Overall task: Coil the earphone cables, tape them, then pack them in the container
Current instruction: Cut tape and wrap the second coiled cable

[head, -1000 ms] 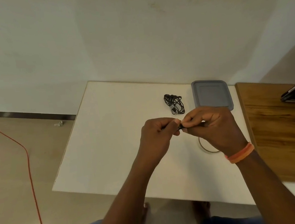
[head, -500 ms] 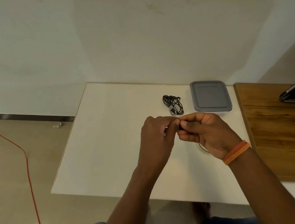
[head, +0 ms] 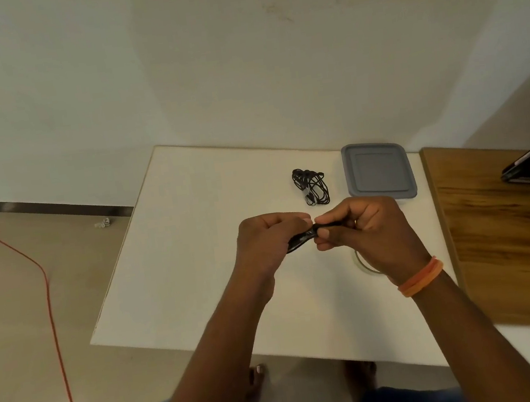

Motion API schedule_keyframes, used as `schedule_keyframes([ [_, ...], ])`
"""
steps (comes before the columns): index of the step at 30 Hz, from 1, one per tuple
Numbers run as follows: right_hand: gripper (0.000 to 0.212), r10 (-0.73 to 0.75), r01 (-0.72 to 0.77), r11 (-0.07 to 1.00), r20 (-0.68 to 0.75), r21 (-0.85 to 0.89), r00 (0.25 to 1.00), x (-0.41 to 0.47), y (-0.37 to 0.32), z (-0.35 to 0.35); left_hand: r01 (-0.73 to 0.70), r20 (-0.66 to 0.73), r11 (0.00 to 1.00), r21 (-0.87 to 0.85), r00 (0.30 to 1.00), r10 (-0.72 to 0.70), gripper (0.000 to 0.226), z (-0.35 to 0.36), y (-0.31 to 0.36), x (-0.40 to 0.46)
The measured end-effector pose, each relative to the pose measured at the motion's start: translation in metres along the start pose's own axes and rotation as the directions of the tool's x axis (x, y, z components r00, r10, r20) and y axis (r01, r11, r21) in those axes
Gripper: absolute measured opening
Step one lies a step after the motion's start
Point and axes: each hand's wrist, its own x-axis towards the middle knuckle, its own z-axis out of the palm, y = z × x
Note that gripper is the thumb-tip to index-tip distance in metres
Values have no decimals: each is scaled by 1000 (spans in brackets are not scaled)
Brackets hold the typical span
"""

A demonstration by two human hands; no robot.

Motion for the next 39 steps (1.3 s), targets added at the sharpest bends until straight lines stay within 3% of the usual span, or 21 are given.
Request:
schedule_keyframes([
  [4,18,-66,68,991,19,-112,998,1,2,0,147,-8,989,-32,989,-147,3,-4,-4,5],
  [8,20,-103,105,979,17,-174,995,1,2,1,205,-10,979,-13,979,-205,6,-4,-6,10],
  [13,20,-130,129,972,12,-197,992,1,5,2,208,3,976,71,978,-209,42,-5,-6,9],
  [17,19,-161,164,960,32,-229,986,0,6,3,228,16,962,152,972,-233,10,-7,-9,11],
  [23,22,-207,199,939,1,-282,978,1,9,5,245,157,946,214,947,-281,11,-8,-8,9],
  [30,19,-124,118,976,-21,-183,992,3,8,7,126,95,961,248,984,-154,21,-10,-10,11],
  [34,17,-110,103,983,-40,-151,993,4,7,7,71,108,956,285,989,-105,46,-10,-12,11],
  [39,16,-148,140,969,-27,-204,989,4,9,3,-55,129,942,330,992,13,38,-9,-6,7],
])
